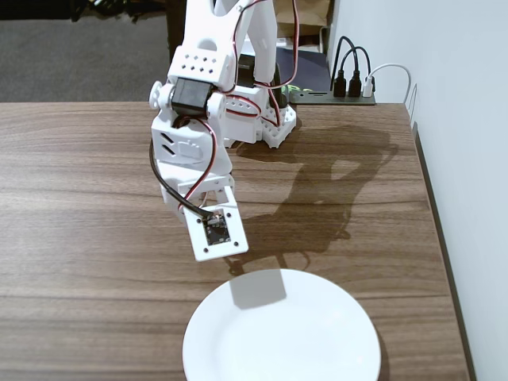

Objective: Grasp a lego block and put it on the plate.

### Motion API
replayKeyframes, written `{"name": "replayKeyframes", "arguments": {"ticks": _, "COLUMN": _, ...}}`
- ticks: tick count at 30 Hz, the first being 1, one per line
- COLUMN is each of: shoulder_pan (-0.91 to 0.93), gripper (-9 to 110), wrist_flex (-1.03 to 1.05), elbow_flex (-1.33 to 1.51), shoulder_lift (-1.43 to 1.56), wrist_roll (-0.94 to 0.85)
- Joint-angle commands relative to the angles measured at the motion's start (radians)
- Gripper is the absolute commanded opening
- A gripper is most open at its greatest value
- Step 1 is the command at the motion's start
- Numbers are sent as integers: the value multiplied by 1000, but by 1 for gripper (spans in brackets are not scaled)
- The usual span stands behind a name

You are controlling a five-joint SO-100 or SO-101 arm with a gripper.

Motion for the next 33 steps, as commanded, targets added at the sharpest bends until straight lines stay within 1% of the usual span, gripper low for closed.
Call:
{"name": "replayKeyframes", "arguments": {"ticks": 1, "shoulder_pan": 5, "gripper": 16, "wrist_flex": -15, "elbow_flex": 0, "shoulder_lift": -2, "wrist_roll": -8}}
{"name": "replayKeyframes", "arguments": {"ticks": 14, "shoulder_pan": 3, "gripper": 16, "wrist_flex": -78, "elbow_flex": 44, "shoulder_lift": -18, "wrist_roll": -5}}
{"name": "replayKeyframes", "arguments": {"ticks": 15, "shoulder_pan": 2, "gripper": 15, "wrist_flex": -84, "elbow_flex": 49, "shoulder_lift": -18, "wrist_roll": -3}}
{"name": "replayKeyframes", "arguments": {"ticks": 17, "shoulder_pan": 2, "gripper": 9, "wrist_flex": -92, "elbow_flex": 57, "shoulder_lift": -18, "wrist_roll": 0}}
{"name": "replayKeyframes", "arguments": {"ticks": 21, "shoulder_pan": 2, "gripper": 6, "wrist_flex": -97, "elbow_flex": 63, "shoulder_lift": -15, "wrist_roll": 8}}
{"name": "replayKeyframes", "arguments": {"ticks": 23, "shoulder_pan": -2, "gripper": 1, "wrist_flex": -100, "elbow_flex": 63, "shoulder_lift": -15, "wrist_roll": 20}}
{"name": "replayKeyframes", "arguments": {"ticks": 29, "shoulder_pan": -6, "gripper": 1, "wrist_flex": -103, "elbow_flex": 64, "shoulder_lift": -5, "wrist_roll": 38}}
{"name": "replayKeyframes", "arguments": {"ticks": 33, "shoulder_pan": -31, "gripper": 1, "wrist_flex": -101, "elbow_flex": 66, "shoulder_lift": 35, "wrist_roll": 83}}
